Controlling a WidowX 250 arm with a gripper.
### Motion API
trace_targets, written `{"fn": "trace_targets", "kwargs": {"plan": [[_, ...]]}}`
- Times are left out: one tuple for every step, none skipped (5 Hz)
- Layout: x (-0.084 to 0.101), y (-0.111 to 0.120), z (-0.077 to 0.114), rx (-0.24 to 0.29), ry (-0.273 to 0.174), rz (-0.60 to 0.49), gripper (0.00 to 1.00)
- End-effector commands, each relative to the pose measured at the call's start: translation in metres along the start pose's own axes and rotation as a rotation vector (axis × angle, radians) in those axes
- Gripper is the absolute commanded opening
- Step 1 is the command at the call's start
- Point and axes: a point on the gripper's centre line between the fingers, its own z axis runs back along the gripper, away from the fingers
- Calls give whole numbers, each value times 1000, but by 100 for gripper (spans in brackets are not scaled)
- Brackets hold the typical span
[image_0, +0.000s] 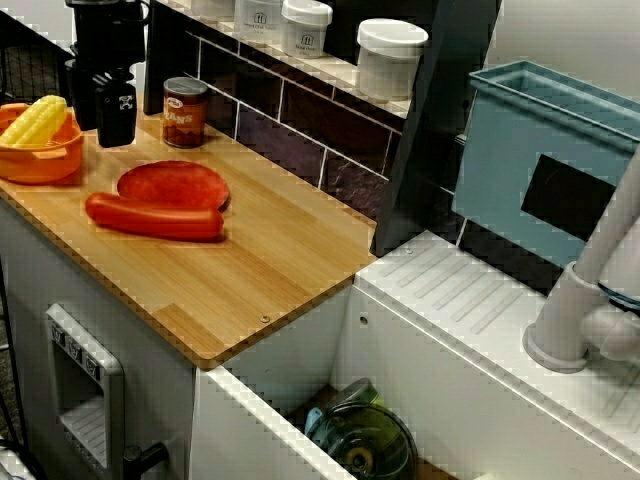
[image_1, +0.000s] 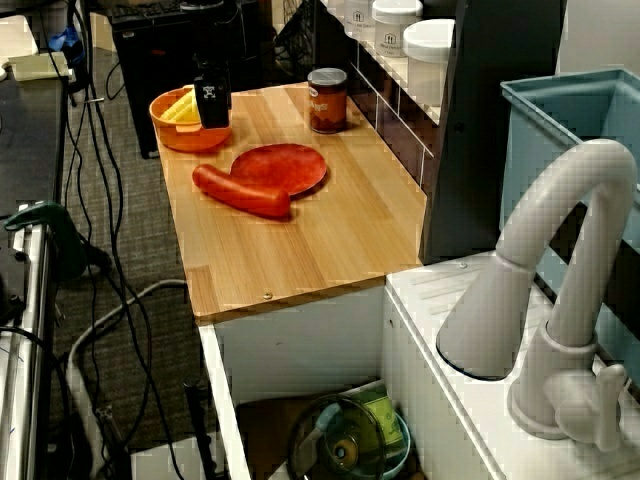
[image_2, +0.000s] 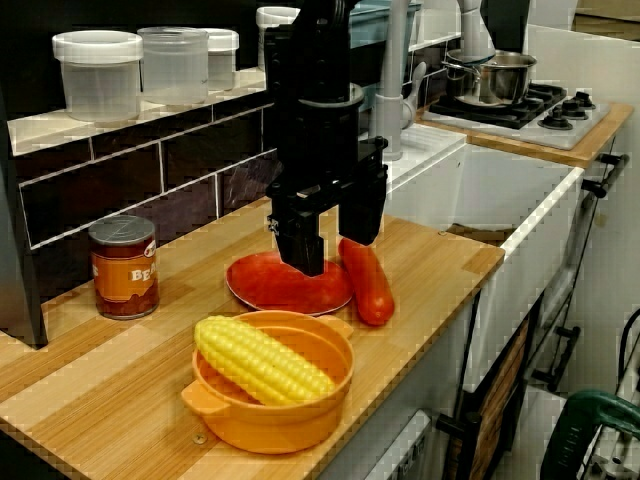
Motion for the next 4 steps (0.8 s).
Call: {"fn": "trace_targets", "kwargs": {"plan": [[-9, -10, 11, 55, -43, -136, 100], [-12, -11, 8, 51, -34, -196, 100], [-14, -12, 9, 58, -50, -274, 100], [-13, -17, 10, 85, -61, -403, 100]]}}
